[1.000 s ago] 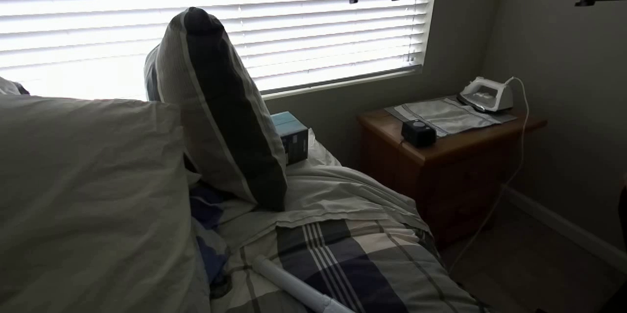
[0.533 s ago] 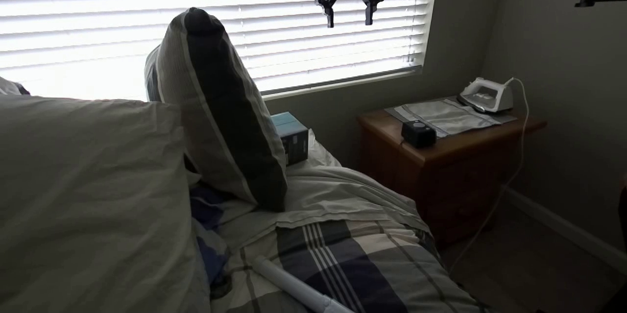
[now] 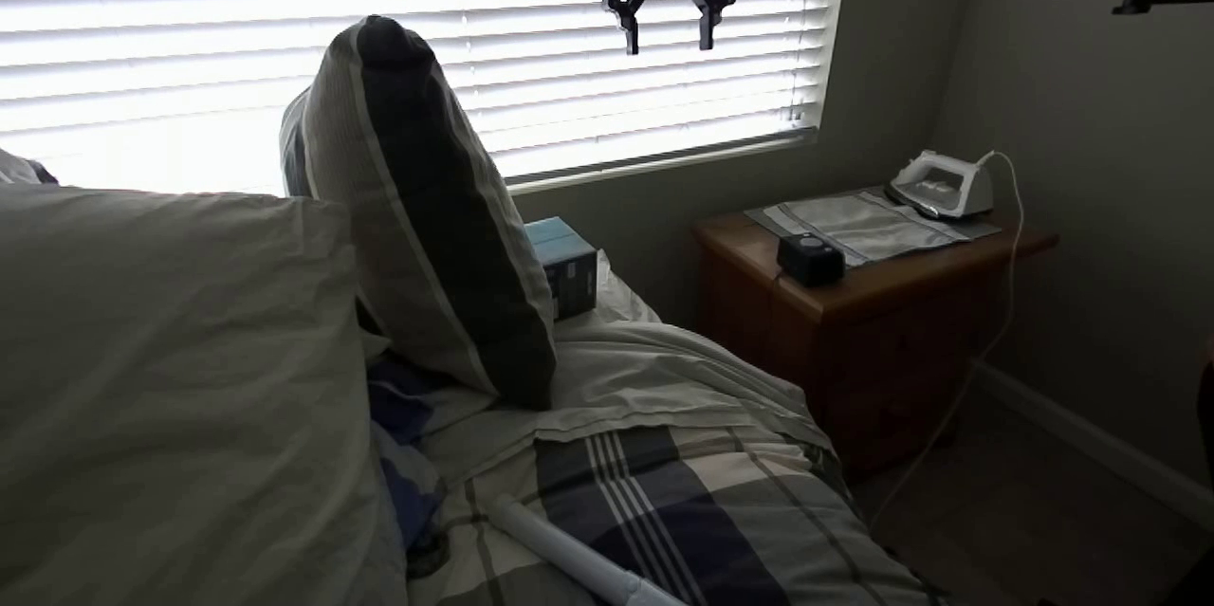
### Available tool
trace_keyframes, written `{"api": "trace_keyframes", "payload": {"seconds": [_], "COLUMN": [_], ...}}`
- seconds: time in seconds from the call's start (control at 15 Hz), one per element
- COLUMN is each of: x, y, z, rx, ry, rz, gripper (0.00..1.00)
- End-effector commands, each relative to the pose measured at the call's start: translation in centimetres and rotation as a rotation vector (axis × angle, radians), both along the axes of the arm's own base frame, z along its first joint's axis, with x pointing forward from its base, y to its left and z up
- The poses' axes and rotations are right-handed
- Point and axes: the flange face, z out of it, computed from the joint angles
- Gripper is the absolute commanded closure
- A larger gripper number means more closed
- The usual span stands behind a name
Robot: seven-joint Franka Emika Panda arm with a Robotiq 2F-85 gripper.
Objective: Pick up the blue tissue box and place it right side up on the bedside table
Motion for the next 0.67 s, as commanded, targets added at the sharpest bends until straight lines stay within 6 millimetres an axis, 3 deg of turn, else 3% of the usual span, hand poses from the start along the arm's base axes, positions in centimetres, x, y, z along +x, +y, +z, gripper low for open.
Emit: {"api": "trace_keyframes", "payload": {"seconds": [0.0, 0.13, 0.27, 0.6], "x": [0.0, 0.0, 1.9, 7.4], "y": [0.0, 0.0, 0.3, 0.5], "z": [0.1, 0.1, -1.5, -7.2], "rx": [0.000, 0.000, -0.018, -0.055], "ry": [0.001, 0.001, 0.024, -0.057], "rz": [0.000, 0.000, -0.065, -0.256], "gripper": [0.00, 0.00, 0.00, 0.00]}}
